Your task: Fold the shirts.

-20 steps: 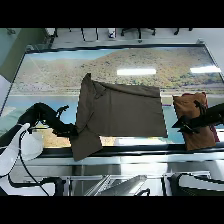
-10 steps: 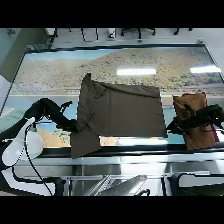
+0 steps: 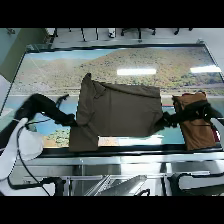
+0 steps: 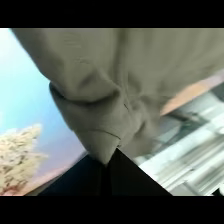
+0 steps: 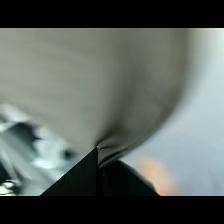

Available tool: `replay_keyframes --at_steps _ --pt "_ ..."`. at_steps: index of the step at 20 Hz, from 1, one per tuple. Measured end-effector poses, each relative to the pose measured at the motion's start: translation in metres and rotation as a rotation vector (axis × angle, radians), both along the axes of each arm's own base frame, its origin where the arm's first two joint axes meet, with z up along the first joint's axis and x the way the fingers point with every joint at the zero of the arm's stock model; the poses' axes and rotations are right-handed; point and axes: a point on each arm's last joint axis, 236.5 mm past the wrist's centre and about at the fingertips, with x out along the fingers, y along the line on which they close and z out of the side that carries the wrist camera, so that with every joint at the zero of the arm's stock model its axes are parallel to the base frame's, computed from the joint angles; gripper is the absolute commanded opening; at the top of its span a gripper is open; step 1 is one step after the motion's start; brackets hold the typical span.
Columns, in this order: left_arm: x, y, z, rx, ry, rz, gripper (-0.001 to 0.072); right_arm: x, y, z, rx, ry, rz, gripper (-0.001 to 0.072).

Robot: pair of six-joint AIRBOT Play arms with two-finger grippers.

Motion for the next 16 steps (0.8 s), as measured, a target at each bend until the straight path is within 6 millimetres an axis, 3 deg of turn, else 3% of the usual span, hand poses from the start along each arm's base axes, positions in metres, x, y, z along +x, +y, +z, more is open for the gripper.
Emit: replay_keyframes --at_steps 2,4,6,8,9,11,13,14,16 --pt "0.025 -0.005 0.072 -0.085 -0.179 0.04 0.0014 0.03 0.005 0.07 0.059 -0.179 -0.016 0.0016" --pt "0.048 0.001 0.166 -0.133 -0.424 0.118 0.0014 0.058 0.003 0.176 0.084 -0.449 -0.037 0.0017" --pt "0.053 0.012 0.282 -0.158 -0.728 0.236 0.0014 0.06 0.0 0.293 0.046 -0.742 -0.056 0.0017" --pt "0.026 0.022 0.403 -0.196 -1.049 0.363 0.0014 0.037 0.005 0.4 -0.026 -1.026 -0.076 0.0017" --pt "0.0 0.024 0.459 -0.219 -1.208 0.415 0.0014 0.016 0.011 0.452 -0.065 -1.17 -0.09 0.0017" --pt "-0.059 0.027 0.544 -0.252 -1.476 0.491 0.0014 -0.031 0.026 0.532 -0.133 -1.42 -0.129 0.0017" --pt "-0.111 0.03 0.594 -0.242 -1.668 0.553 0.0015 -0.074 0.039 0.581 -0.194 -1.598 -0.168 0.0017" --pt "-0.127 0.032 0.606 -0.217 -1.725 0.583 0.0014 -0.089 0.041 0.596 -0.225 -1.655 -0.19 0.0017" --pt "-0.134 0.042 0.61 -0.15 -1.756 0.637 0.0015 -0.101 0.042 0.604 -0.267 -1.687 -0.21 0.0017"
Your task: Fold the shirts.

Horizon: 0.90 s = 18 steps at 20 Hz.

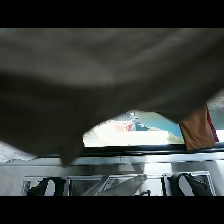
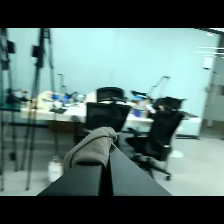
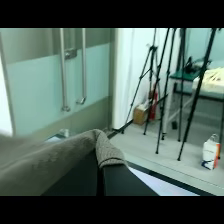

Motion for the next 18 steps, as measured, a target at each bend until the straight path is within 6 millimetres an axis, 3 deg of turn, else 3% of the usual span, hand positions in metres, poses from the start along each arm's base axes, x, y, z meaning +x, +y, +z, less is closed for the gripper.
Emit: replay_keyframes --at_steps 3,5,7,9,11,13,16,18 --pt "0.037 0.031 -0.034 -0.044 0.128 0.075 0.0014 0.022 -0.01 -0.023 0.01 0.093 -0.008 0.0017" --pt "0.074 0.05 -0.068 -0.094 0.238 0.053 0.0015 0.052 -0.016 -0.057 0.046 0.221 0.035 0.0017" --pt "0.122 0.057 -0.116 -0.136 0.371 -0.028 0.0015 0.09 -0.017 -0.105 0.091 0.366 0.096 0.0017" --pt "0.178 0.048 -0.176 -0.148 0.509 -0.114 0.0015 0.135 -0.015 -0.167 0.139 0.514 0.129 0.0017" --pt "0.237 0.024 -0.252 -0.115 0.661 -0.169 0.0015 0.178 -0.015 -0.23 0.185 0.636 0.118 0.0017" --pt "0.293 -0.003 -0.341 -0.046 0.819 -0.192 0.0015 0.224 -0.021 -0.304 0.226 0.757 0.057 0.0017" --pt "0.354 -0.034 -0.451 0.025 0.987 -0.217 0.0015 0.276 -0.034 -0.405 0.281 0.908 -0.037 0.0017" --pt "0.386 -0.047 -0.504 0.033 1.053 -0.225 0.0014 0.299 -0.044 -0.465 0.303 0.987 -0.096 0.0017"
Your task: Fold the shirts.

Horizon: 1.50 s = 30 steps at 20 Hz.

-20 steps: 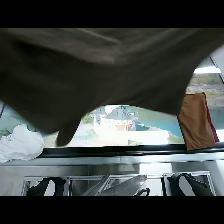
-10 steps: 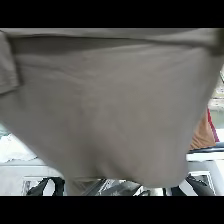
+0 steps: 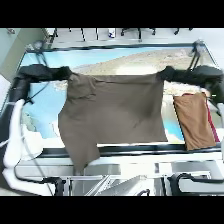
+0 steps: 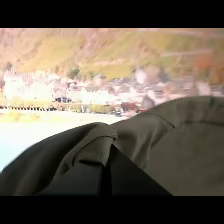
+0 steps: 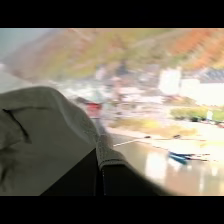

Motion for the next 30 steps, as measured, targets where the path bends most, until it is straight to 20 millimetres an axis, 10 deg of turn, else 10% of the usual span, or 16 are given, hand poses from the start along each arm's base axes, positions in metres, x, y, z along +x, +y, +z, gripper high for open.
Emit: replay_keyframes --at_steps 3,4,6,11,15,24,30 --pt "0.034 -0.016 -0.041 -0.026 0.033 -0.01 0.0016 0.018 -0.01 -0.06 -0.016 0.073 -0.038 0.0049" --pt "0.041 -0.02 -0.047 -0.037 0.038 -0.014 0.0085 0.022 -0.012 -0.07 -0.022 0.082 -0.043 0.0221" --pt "0.046 -0.027 -0.052 -0.055 0.06 -0.04 0.0683 0.026 -0.018 -0.08 -0.033 0.087 -0.052 0.0371" --pt "0.024 0.003 -0.022 -0.096 0.165 -0.065 0.0669 0.012 -0.062 -0.062 -0.038 0.096 -0.046 0.0366" --pt "-0.045 0.06 -0.018 -0.129 0.369 -0.029 0.0534 -0.041 -0.099 -0.055 -0.019 0.197 0.025 0.0363" --pt "-0.236 0.088 -0.127 -0.243 0.775 0.12 0.0533 -0.15 -0.119 -0.118 0.086 0.507 0.053 0.0362" --pt "-0.276 0.085 -0.169 -0.244 0.824 0.169 0.0533 -0.163 -0.117 -0.124 0.103 0.542 0.066 0.0363"
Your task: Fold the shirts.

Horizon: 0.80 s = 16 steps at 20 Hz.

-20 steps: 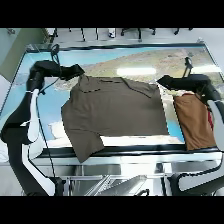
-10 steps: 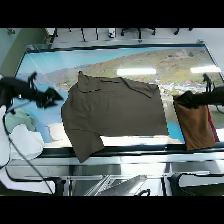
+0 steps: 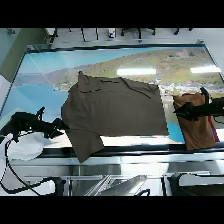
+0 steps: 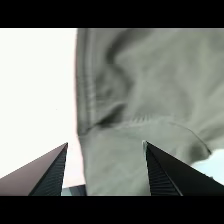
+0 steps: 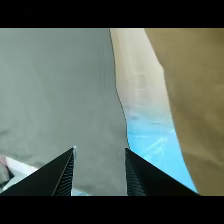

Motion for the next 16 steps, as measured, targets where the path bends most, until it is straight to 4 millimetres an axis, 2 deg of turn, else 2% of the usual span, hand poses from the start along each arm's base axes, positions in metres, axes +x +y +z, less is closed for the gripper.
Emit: replay_keyframes --at_steps 3,8,9,10,11,14,16 --pt "0.002 -0.001 -0.004 0.009 -0.015 0.015 0.0532 -0.002 0.0 -0.001 0.0 0.004 0.004 0.0363" --pt "0.029 -0.019 -0.015 0.045 -0.094 0.017 0.053 -0.002 0.0 -0.002 -0.002 0.004 0.003 0.0363" --pt "0.033 -0.026 -0.019 0.041 -0.093 0.001 0.0336 -0.002 0.0 -0.002 -0.003 0.004 0.004 0.0363" --pt "0.035 -0.031 -0.023 0.042 -0.085 -0.022 0.0099 -0.003 -0.001 -0.003 -0.006 0.008 0.006 0.0363" --pt "0.038 -0.037 -0.026 0.036 -0.075 -0.047 0.0015 -0.005 -0.002 -0.005 -0.015 0.014 0.011 0.0363" --pt "0.049 -0.047 -0.021 0.016 -0.065 -0.115 0.0015 -0.016 -0.007 -0.015 -0.049 0.068 0.018 0.0364" --pt "0.056 -0.047 -0.016 0.03 -0.074 -0.159 0.0015 -0.029 -0.009 -0.026 -0.072 0.12 0.029 0.0364"
